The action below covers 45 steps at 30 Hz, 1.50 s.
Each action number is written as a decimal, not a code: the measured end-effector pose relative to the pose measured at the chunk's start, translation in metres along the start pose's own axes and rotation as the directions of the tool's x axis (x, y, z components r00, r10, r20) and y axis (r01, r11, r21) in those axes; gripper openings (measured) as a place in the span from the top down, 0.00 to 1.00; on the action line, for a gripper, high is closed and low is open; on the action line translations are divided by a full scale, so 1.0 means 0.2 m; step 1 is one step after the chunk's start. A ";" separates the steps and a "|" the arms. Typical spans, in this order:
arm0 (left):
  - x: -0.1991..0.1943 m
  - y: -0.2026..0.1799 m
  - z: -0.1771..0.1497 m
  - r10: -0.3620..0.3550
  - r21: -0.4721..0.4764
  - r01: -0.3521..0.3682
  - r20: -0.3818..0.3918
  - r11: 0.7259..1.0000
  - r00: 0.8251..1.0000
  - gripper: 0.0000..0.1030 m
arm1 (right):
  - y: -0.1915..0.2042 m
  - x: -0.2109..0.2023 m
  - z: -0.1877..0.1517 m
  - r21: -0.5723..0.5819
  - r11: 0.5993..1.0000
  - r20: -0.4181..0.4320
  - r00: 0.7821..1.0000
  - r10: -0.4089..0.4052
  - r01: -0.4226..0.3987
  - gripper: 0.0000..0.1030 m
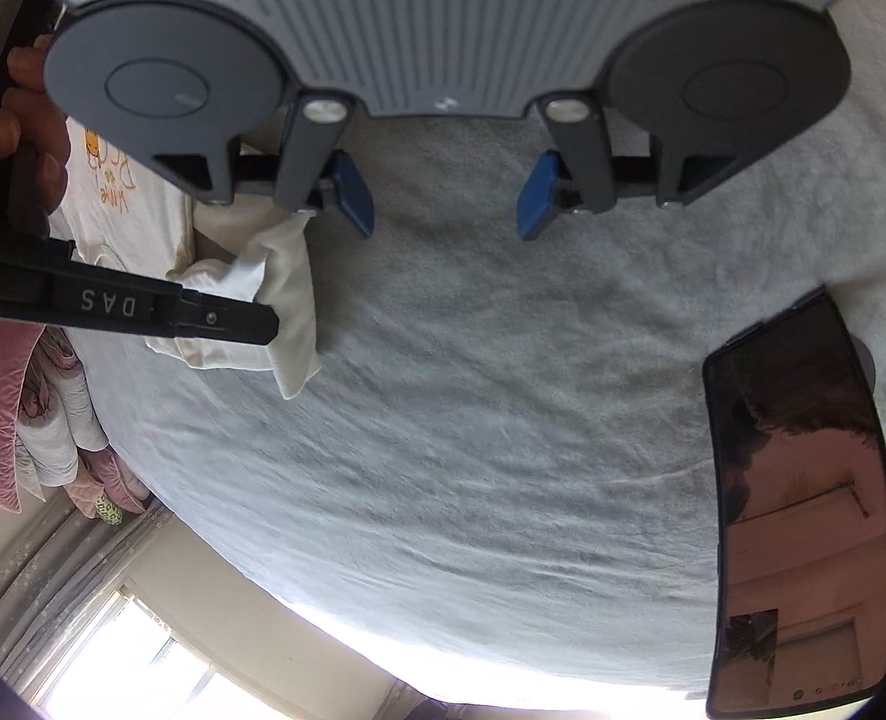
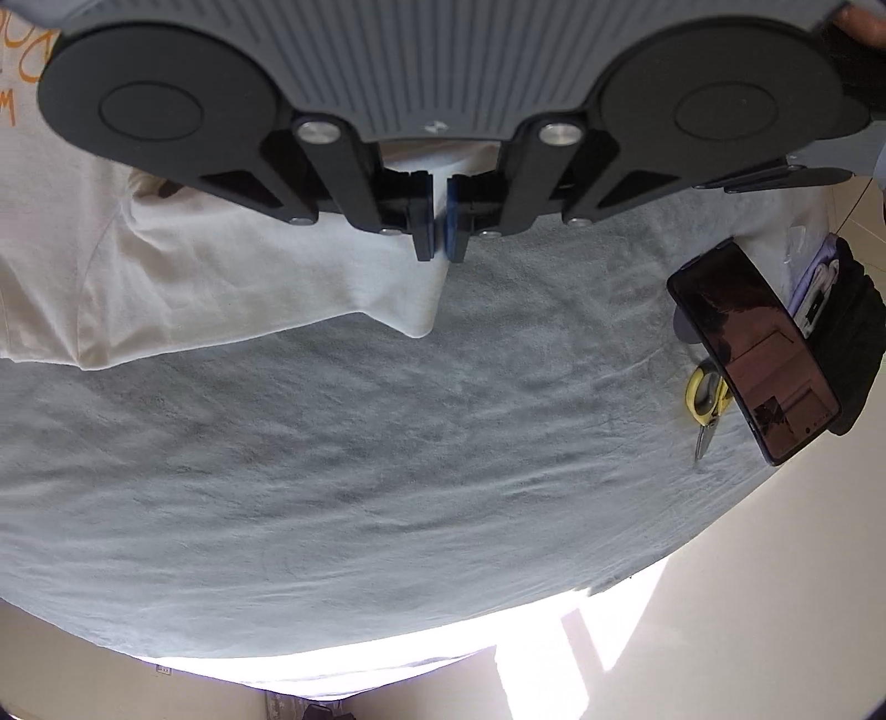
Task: Fold clothes
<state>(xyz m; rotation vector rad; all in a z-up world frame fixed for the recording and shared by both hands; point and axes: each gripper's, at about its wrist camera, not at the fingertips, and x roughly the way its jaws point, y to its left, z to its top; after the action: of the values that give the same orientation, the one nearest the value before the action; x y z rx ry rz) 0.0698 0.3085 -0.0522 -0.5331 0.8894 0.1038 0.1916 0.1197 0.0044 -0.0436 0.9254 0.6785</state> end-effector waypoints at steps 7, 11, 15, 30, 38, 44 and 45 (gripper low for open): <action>0.06 -0.14 -0.02 -0.071 0.010 0.071 -0.023 0.997 0.997 0.43 | -0.35 -0.27 -0.05 0.129 0.991 0.126 0.991 -0.038 0.021 0.97; 0.10 -0.22 -0.04 -0.142 0.000 0.142 -0.047 0.990 0.989 0.43 | -0.59 -0.35 -0.18 0.241 0.971 0.174 0.984 -0.047 0.004 0.97; 0.17 -0.29 -0.06 -0.226 -0.042 0.223 -0.080 0.974 0.971 0.43 | -0.80 -0.35 -0.32 0.366 0.930 0.199 0.978 -0.053 -0.024 0.97; 0.33 -0.48 -0.15 -0.358 -0.172 0.332 -0.161 0.928 0.920 0.86 | -0.99 -0.27 -0.50 0.449 0.890 0.172 0.985 0.002 -0.081 0.97; 0.09 -0.46 -0.06 -0.218 -0.033 0.218 0.022 0.975 0.976 0.89 | -0.84 -0.27 -0.43 0.389 0.913 0.193 0.980 0.046 -0.119 0.97; -0.10 -0.41 0.01 -0.018 0.128 -0.015 0.259 0.992 0.966 0.89 | -0.64 -0.17 -0.30 0.321 0.933 0.202 0.974 0.103 -0.165 0.97; -0.12 -0.40 0.02 0.011 0.150 -0.057 0.295 0.987 0.955 0.89 | -0.60 -0.15 -0.28 0.310 0.935 0.203 0.973 0.110 -0.171 0.97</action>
<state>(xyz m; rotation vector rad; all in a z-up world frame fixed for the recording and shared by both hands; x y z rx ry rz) 0.0811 0.2432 0.0006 -0.3435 0.6097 0.1392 0.2065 -0.0085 -0.0377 0.3783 0.8577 0.6422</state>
